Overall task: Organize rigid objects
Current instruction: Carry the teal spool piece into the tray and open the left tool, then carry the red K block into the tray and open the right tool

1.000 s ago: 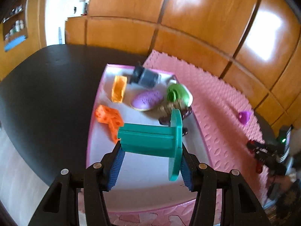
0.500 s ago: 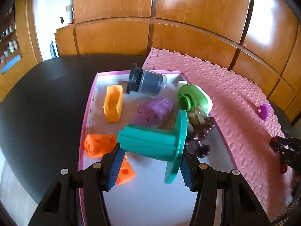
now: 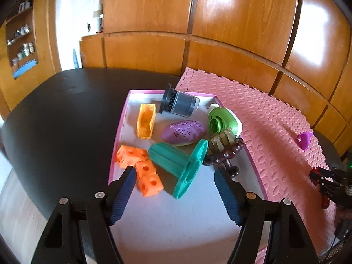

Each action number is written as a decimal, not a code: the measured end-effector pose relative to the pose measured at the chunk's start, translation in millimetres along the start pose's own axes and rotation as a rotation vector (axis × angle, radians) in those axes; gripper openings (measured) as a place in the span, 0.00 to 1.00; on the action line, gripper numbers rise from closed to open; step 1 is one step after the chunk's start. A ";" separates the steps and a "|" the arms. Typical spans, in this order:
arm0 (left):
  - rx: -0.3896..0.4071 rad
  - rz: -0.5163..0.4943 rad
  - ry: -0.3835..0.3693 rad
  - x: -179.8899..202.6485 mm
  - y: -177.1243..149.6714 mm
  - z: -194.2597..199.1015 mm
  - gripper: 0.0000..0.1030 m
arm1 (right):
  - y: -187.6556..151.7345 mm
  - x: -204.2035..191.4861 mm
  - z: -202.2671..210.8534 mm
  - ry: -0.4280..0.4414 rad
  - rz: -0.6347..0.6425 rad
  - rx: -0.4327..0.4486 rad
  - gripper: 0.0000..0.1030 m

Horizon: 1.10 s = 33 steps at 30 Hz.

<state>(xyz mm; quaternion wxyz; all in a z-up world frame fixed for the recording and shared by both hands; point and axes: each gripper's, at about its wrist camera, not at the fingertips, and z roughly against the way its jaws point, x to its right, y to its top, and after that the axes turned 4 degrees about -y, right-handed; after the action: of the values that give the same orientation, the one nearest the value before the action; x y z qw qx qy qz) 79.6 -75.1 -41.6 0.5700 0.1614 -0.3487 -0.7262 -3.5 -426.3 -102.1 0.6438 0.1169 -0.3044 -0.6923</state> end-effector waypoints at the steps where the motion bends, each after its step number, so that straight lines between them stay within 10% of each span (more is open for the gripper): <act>1: 0.008 -0.005 0.021 2.7 -1.6 5.1 0.72 | 0.0 0.0 0.0 -0.001 -0.001 0.000 0.31; 33: 0.035 0.014 0.055 2.5 -26.0 45.2 0.72 | 1.9 -2.9 -0.8 -0.044 -0.059 -0.034 0.31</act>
<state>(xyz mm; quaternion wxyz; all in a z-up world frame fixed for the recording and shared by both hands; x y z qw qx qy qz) 31.7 -60.2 -27.3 0.5814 0.1886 -0.3469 -0.7114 -1.1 -423.7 -102.3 0.6183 0.0998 -0.3031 -0.7183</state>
